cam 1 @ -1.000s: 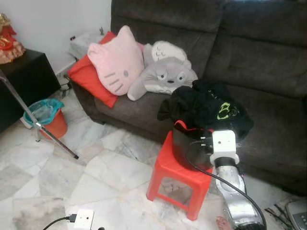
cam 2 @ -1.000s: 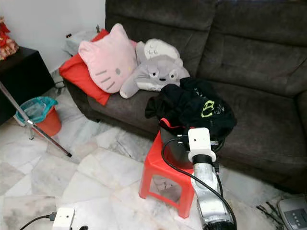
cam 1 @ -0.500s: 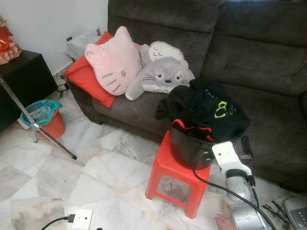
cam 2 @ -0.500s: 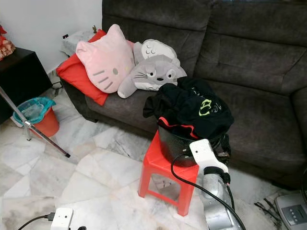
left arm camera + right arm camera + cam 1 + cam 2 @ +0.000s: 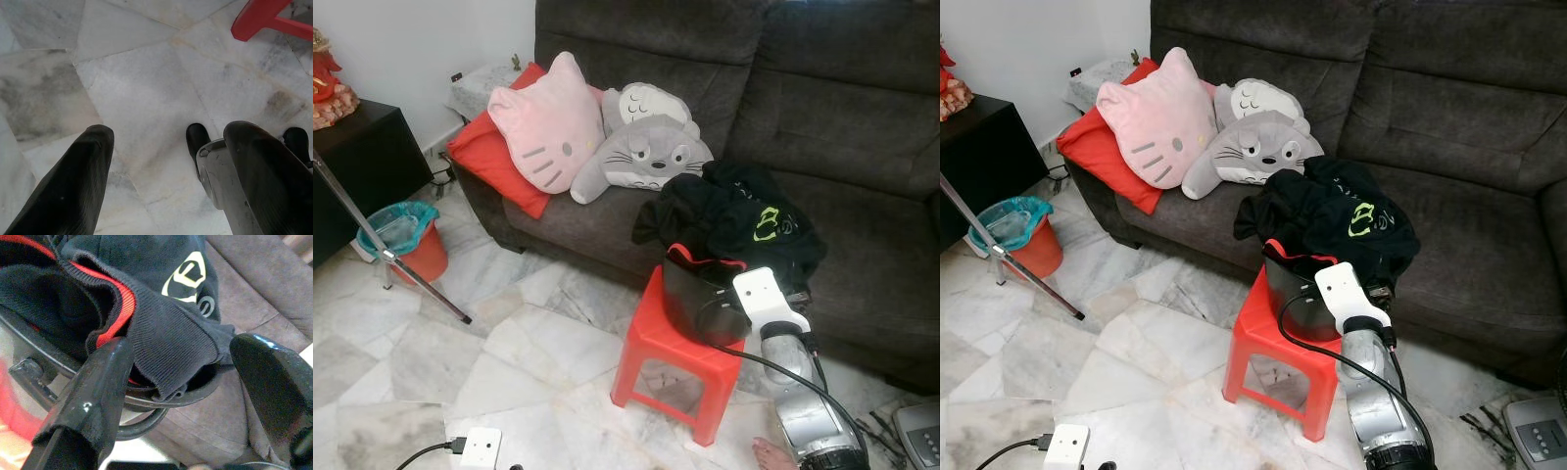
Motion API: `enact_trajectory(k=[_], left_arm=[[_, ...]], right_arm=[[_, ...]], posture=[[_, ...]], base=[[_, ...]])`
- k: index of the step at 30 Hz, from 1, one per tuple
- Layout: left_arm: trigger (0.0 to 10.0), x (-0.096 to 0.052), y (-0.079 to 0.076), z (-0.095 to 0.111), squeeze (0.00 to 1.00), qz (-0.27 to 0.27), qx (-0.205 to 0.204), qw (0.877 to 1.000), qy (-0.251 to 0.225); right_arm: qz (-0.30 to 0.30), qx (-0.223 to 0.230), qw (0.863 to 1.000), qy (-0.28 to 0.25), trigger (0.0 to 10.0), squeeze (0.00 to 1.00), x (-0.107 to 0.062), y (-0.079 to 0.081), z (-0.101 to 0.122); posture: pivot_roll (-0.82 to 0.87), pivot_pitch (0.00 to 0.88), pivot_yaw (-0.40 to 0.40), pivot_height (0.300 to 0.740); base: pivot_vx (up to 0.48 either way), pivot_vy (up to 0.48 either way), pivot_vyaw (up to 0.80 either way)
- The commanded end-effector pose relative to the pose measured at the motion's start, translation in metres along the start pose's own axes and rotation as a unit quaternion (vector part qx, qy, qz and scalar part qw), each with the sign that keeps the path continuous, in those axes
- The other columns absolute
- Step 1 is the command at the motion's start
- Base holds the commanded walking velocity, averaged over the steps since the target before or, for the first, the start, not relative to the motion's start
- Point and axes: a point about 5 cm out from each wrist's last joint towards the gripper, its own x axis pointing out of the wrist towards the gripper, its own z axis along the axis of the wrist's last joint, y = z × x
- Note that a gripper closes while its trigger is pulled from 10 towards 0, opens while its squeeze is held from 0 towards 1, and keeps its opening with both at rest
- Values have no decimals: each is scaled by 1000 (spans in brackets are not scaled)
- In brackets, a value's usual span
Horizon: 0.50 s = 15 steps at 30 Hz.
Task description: Hang hanger
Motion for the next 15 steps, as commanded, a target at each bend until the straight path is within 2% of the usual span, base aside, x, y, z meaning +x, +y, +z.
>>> enact_trajectory(k=[1,15], left_arm=[[10000,-1,0,-4,0,1,0,1000,10],[10000,-1,0,-4,0,2,-1,1000,10]], right_arm=[[11,8,1000,-7,10000,0,2,3,5],[14,6,1000,5,10000,0,6,7,4]], posture=[[-101,45,12,740],[-97,46,9,740]], base=[[0,0,0],[0,0,0]])
